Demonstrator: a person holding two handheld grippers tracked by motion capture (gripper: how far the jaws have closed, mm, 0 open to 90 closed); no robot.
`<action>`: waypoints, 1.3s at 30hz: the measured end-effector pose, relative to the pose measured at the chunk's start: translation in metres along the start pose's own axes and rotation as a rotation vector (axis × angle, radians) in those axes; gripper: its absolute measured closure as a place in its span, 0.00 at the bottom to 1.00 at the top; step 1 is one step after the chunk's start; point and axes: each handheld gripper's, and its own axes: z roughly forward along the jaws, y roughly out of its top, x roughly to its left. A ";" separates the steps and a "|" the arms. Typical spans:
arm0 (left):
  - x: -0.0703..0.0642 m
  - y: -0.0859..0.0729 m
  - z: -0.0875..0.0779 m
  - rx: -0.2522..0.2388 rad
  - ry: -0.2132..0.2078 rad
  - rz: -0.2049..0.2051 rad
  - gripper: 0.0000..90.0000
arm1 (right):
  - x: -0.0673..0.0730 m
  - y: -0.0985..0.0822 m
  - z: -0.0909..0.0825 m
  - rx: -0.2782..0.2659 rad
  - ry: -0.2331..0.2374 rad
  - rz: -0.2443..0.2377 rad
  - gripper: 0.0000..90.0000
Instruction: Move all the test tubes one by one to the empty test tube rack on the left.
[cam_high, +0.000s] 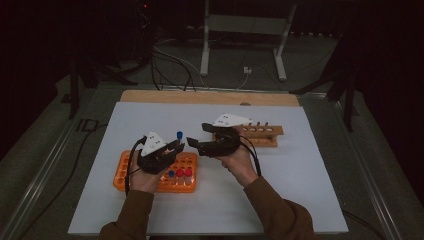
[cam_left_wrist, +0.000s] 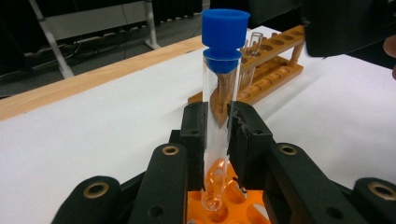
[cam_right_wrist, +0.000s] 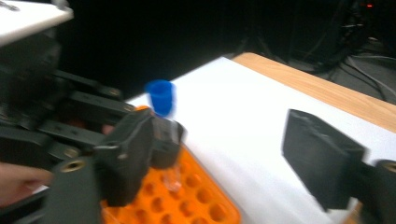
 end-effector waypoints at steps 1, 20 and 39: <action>0.001 -0.001 -0.001 0.002 0.004 0.000 0.85 | -0.002 -0.002 -0.001 0.004 -0.010 -0.001 0.18; 0.004 -0.026 -0.030 -0.010 0.005 -0.093 0.85 | -0.031 -0.029 -0.035 0.019 -0.105 0.000 0.00; -0.006 -0.054 -0.050 0.024 -0.014 -0.124 0.85 | -0.040 -0.045 -0.052 0.011 -0.142 0.014 0.00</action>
